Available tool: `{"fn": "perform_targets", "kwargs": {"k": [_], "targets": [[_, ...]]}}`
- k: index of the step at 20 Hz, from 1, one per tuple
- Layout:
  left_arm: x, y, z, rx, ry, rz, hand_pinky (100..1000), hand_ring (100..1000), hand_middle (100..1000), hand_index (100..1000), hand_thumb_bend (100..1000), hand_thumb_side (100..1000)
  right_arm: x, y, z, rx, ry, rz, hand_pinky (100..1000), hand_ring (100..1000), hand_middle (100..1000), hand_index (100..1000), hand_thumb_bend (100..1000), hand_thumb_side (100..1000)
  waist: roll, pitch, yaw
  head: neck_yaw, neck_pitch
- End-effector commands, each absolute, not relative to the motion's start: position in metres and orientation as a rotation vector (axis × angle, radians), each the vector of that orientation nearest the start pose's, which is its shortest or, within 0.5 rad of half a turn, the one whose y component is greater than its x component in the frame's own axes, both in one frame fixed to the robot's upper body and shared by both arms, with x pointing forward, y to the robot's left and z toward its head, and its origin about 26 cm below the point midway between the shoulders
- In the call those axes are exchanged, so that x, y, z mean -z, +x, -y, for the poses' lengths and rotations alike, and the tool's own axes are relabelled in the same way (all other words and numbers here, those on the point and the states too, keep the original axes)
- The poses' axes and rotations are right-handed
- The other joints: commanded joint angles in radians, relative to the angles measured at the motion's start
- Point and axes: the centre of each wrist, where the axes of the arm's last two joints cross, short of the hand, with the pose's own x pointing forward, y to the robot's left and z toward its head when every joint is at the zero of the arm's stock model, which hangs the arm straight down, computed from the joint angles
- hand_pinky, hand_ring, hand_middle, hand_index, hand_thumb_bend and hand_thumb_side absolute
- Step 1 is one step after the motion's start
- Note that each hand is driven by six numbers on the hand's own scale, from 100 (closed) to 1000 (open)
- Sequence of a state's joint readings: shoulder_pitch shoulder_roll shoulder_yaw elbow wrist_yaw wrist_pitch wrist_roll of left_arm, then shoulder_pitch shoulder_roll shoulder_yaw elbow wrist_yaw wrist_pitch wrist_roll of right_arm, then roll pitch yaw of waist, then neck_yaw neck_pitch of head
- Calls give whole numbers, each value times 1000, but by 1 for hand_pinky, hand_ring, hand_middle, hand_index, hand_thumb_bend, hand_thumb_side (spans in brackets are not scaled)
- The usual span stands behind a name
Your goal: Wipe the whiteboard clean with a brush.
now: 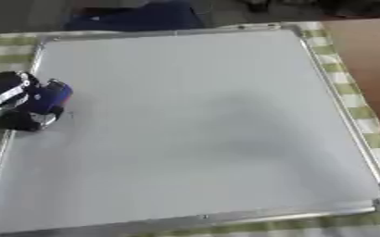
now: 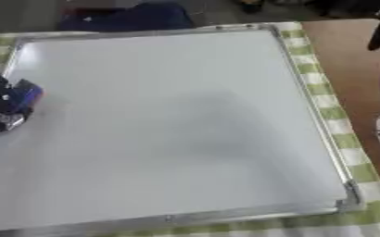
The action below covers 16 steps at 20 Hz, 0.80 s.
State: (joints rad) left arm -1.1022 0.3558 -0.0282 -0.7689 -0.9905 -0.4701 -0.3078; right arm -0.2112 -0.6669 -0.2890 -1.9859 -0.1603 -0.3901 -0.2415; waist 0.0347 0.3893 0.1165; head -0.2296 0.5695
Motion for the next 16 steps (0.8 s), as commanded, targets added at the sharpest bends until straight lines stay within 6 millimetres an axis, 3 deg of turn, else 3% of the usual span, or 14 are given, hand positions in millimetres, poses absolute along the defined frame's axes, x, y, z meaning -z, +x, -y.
{"fn": "perform_targets", "kwargs": {"k": [1, 6, 16], "targets": [[-240, 505, -256, 1611, 870, 1689, 715, 526, 308, 133, 287, 535, -263, 269, 377, 292, 741, -3411, 728, 585, 471, 264, 188, 966, -4, -16, -4, 7, -16], [-238, 507, -251, 1632, 924, 1653, 717, 547, 328, 145, 315, 544, -263, 270, 376, 292, 734, -3411, 728, 584, 469, 263, 189, 965, -5, -14, -9, 14, -26], [-232, 511, -240, 1697, 965, 1627, 676, 543, 320, 145, 238, 471, -262, 270, 376, 293, 733, -3412, 729, 583, 468, 262, 191, 962, -4, -4, -19, 23, -36]]}}
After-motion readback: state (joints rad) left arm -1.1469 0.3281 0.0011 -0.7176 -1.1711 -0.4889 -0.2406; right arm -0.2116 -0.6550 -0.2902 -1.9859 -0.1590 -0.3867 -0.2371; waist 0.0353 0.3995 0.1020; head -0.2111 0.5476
